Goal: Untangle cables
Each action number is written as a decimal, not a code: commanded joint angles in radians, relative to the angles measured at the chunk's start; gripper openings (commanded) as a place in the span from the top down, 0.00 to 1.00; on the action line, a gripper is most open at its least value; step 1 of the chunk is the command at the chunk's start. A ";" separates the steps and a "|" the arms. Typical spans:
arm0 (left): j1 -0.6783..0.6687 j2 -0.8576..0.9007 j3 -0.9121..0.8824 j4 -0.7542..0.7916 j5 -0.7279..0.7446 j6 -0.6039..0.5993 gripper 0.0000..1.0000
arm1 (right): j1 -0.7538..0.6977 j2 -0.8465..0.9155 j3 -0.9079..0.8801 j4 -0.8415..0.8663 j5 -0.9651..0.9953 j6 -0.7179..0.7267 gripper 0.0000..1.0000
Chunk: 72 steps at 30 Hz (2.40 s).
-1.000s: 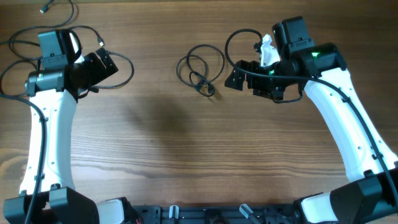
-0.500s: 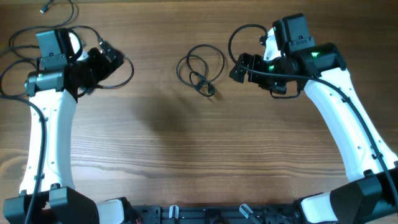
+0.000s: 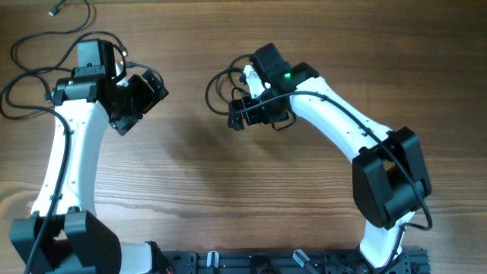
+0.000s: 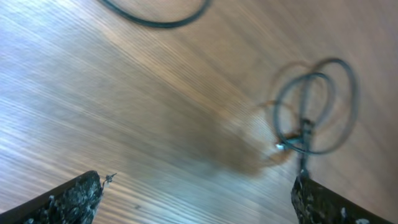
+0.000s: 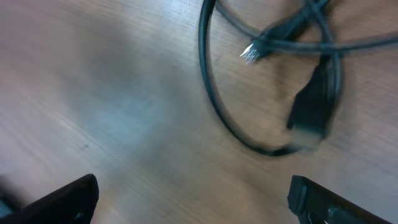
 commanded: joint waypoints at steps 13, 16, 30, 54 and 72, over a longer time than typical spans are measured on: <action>0.010 0.046 -0.003 -0.023 -0.069 -0.016 0.00 | 0.052 0.093 0.018 0.178 0.167 -0.277 0.25; 0.010 0.046 -0.003 -0.024 -0.069 -0.016 0.00 | 0.053 0.140 0.017 0.179 0.163 -0.277 0.25; 0.008 0.047 -0.003 -0.016 0.175 0.052 0.00 | 0.058 -0.190 0.103 0.149 -0.114 0.190 0.96; -0.042 0.046 -0.003 0.027 0.720 0.201 0.03 | 0.058 -0.401 0.102 0.231 -0.516 0.404 0.96; -0.116 0.046 -0.003 -0.127 0.034 -0.013 0.59 | 0.055 -0.523 0.103 0.175 -0.229 0.379 0.96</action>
